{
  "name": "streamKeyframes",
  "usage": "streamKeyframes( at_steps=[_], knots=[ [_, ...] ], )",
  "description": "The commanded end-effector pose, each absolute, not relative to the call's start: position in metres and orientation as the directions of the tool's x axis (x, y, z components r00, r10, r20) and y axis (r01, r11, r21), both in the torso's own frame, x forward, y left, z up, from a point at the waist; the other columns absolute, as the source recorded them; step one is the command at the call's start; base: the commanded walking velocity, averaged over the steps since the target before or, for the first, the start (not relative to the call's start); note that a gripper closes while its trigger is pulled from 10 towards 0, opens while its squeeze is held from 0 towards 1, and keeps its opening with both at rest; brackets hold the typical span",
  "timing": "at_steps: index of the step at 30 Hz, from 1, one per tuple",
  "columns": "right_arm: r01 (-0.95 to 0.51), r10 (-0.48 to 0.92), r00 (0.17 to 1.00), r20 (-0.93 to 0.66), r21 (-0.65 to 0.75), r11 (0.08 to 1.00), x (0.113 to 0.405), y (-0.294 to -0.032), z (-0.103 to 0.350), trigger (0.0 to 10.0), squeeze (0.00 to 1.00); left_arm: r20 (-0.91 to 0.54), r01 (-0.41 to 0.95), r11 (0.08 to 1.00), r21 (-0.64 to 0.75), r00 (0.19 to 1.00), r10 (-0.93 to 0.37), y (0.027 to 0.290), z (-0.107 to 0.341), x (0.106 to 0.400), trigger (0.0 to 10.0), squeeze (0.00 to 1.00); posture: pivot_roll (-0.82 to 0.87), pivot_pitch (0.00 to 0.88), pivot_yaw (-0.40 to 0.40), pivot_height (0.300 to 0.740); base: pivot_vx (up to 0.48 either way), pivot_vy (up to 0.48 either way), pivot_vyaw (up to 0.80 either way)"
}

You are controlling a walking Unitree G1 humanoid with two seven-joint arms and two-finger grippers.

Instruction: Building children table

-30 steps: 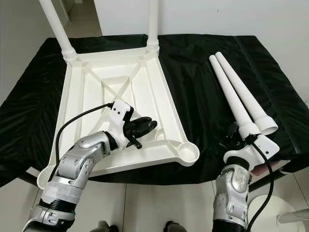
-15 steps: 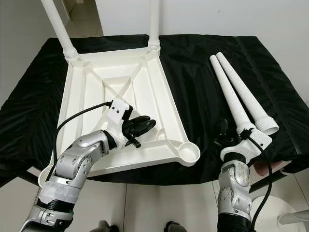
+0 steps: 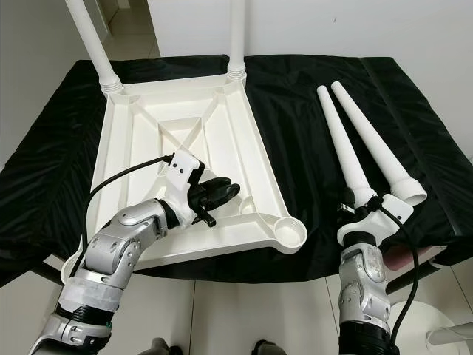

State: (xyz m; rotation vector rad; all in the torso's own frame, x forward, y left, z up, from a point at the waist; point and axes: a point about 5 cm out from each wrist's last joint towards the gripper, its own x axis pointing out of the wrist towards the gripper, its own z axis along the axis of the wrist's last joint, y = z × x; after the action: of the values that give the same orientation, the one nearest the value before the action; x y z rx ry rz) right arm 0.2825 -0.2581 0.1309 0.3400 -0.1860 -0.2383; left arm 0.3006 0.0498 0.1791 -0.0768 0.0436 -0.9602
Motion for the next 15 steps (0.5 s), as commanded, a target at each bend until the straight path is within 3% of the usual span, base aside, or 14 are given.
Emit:
streamKeyframes(
  at_steps=[1, 3, 4, 5, 6, 7, 8, 15],
  knots=[
    [0.189, -0.242, 0.962, 0.127, 0.329, 0.925, 0.284, -0.258, 0.129, 0.0, 0.00, -0.006, 0.812, 0.579, -0.077, 0.580, -0.814, 0.049, 0.181, 0.300, 10.0, 0.00, -0.03, 0.091, 0.068, 0.740, 0.000, 0.000, 0.00],
    [0.188, -0.231, 0.965, 0.122, 0.292, 0.938, 0.285, -0.257, 0.130, 0.0, 0.00, -0.008, 0.814, 0.576, -0.078, 0.577, -0.816, 0.048, 0.180, 0.300, 10.0, 0.00, -0.04, 0.087, 0.066, 0.740, 0.000, 0.000, 0.00],
    [0.176, -0.212, 0.970, 0.118, 0.262, 0.949, 0.287, -0.255, 0.130, 2.1, 0.00, -0.011, 0.816, 0.574, -0.076, 0.575, -0.818, 0.047, 0.180, 0.300, 10.0, 0.00, -0.04, 0.084, 0.065, 0.740, 0.000, 0.000, 0.00],
    [0.176, -0.212, 0.970, 0.118, 0.262, 0.949, 0.287, -0.255, 0.130, 2.1, 0.00, -0.011, 0.816, 0.574, -0.076, 0.575, -0.818, 0.047, 0.180, 0.300, 10.0, 0.00, -0.04, 0.084, 0.065, 0.740, 0.000, 0.000, 0.00],
    [0.171, -0.202, 0.972, 0.122, 0.225, 0.959, 0.289, -0.254, 0.131, 4.1, 0.00, -0.012, 0.817, 0.571, -0.075, 0.572, -0.820, 0.046, 0.180, 0.300, 10.0, 0.00, -0.04, 0.081, 0.063, 0.740, 0.000, 0.000, 0.00],
    [0.171, -0.202, 0.972, 0.122, 0.225, 0.959, 0.289, -0.254, 0.131, 4.1, 0.00, -0.012, 0.817, 0.571, -0.075, 0.572, -0.820, 0.046, 0.180, 0.300, 10.0, 0.00, -0.04, 0.081, 0.063, 0.740, 0.000, 0.000, 0.00],
    [0.161, -0.188, 0.974, 0.129, 0.196, 0.967, 0.290, -0.253, 0.133, 10.0, 0.00, -0.012, 0.818, 0.570, -0.075, 0.570, -0.821, 0.045, 0.179, 0.300, 10.0, 0.00, -0.04, 0.078, 0.062, 0.740, 0.000, 0.000, 0.00],
    [0.106, -0.131, 0.975, 0.177, 0.142, 0.984, 0.294, -0.250, 0.144, 10.0, 0.00, -0.008, 0.820, 0.566, -0.084, 0.568, -0.823, 0.043, 0.179, 0.300, 10.0, 0.00, -0.05, 0.071, 0.056, 0.740, 0.000, 0.000, 0.00]
  ],
)
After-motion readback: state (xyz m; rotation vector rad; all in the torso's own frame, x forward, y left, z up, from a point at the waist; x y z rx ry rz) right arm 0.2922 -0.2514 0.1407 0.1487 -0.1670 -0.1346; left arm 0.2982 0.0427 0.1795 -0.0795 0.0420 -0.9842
